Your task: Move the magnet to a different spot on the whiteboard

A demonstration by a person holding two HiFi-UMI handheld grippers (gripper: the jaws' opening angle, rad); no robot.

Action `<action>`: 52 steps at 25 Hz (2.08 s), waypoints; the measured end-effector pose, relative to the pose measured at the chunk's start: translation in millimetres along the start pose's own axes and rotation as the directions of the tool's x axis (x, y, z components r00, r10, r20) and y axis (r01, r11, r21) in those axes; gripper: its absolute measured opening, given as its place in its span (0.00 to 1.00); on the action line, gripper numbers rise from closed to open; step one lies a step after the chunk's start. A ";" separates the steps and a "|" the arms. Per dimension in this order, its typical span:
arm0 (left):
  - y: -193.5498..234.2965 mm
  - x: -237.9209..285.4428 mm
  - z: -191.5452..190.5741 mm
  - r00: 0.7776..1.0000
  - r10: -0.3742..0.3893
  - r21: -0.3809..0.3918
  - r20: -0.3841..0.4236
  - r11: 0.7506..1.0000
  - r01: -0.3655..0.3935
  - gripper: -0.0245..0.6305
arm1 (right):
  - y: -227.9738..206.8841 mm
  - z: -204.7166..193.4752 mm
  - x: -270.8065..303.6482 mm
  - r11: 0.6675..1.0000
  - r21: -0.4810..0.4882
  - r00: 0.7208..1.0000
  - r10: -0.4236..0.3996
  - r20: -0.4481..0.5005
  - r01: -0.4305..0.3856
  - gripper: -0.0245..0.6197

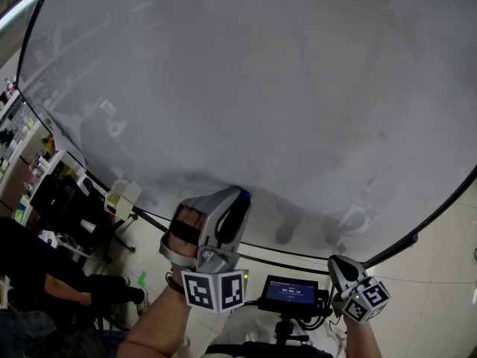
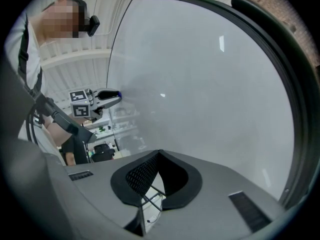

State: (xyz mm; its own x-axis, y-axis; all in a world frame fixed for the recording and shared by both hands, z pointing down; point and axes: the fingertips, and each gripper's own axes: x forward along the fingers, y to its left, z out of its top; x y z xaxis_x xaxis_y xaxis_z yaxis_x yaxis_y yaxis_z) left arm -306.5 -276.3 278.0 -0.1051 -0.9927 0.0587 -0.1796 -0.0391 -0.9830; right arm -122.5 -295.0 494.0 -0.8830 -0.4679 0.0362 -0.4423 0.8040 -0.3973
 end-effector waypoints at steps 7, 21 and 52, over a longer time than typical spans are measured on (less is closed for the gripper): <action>-1.9 0.4 3.9 1.000 -0.010 -0.140 -0.026 0.990 0.006 0.27 | -1.4 3.9 -1.8 0.999 0.004 0.999 0.034 0.003 -0.034 0.09; 6.1 -11.0 30.5 0.996 0.037 -0.703 0.081 0.711 0.031 0.27 | 6.3 -5.0 -52.3 0.995 0.015 0.992 0.099 -0.077 -0.098 0.09; -212.7 -100.7 61.1 0.909 -0.226 -0.936 0.349 -0.039 0.350 0.28 | 8.5 -43.5 -109.1 0.988 0.076 0.979 0.142 -0.147 -0.132 0.09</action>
State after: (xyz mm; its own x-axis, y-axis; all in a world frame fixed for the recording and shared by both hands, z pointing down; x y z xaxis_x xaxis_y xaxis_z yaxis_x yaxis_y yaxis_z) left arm -198.0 -174.9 470.5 0.2866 -0.9336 0.2152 -0.9453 -0.2390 0.2221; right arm -36.8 -221.2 526.6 -0.9504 -0.2896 0.1137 -0.3084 0.8287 -0.4671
